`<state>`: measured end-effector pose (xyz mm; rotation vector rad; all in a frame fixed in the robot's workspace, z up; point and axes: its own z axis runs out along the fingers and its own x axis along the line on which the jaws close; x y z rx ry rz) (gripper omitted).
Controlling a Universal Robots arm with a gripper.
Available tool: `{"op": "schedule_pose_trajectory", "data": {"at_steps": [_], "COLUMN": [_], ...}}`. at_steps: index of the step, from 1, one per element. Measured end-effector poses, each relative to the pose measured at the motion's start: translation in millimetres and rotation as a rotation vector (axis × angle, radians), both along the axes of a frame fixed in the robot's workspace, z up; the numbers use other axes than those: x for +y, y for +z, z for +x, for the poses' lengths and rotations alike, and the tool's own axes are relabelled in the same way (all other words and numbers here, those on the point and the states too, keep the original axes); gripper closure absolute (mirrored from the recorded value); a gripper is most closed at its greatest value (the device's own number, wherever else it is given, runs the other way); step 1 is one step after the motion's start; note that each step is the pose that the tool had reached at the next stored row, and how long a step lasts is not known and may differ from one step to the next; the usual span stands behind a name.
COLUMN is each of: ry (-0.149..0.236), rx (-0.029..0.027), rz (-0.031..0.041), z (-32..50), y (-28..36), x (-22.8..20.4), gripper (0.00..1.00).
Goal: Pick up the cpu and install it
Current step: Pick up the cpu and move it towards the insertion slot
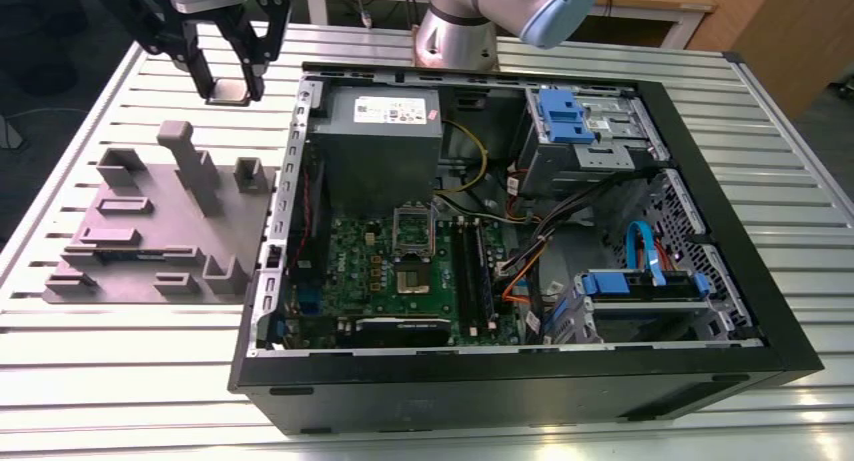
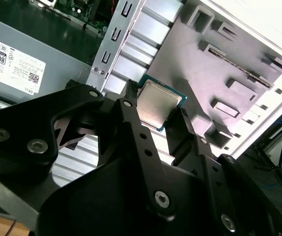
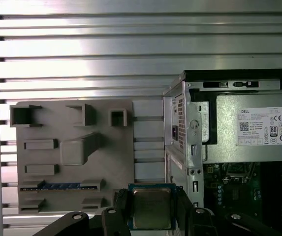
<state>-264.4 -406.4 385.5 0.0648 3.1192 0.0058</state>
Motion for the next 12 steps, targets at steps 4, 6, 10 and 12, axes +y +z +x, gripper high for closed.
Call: {"op": "schedule_pose_trajectory", "data": {"at_steps": [4,6,10,12], "ry": [0.0,0.0,0.0,0.0], "rx": [0.0,0.0,0.0,0.0], "rz": [0.0,-0.0001,0.0,0.0], "z": [2.2,3.0,4.6,4.9], "y": [0.0,0.0,0.0,0.0], "x": [0.0,0.0,0.0,0.0], "gripper": [0.53,0.53,0.53,0.53]}}
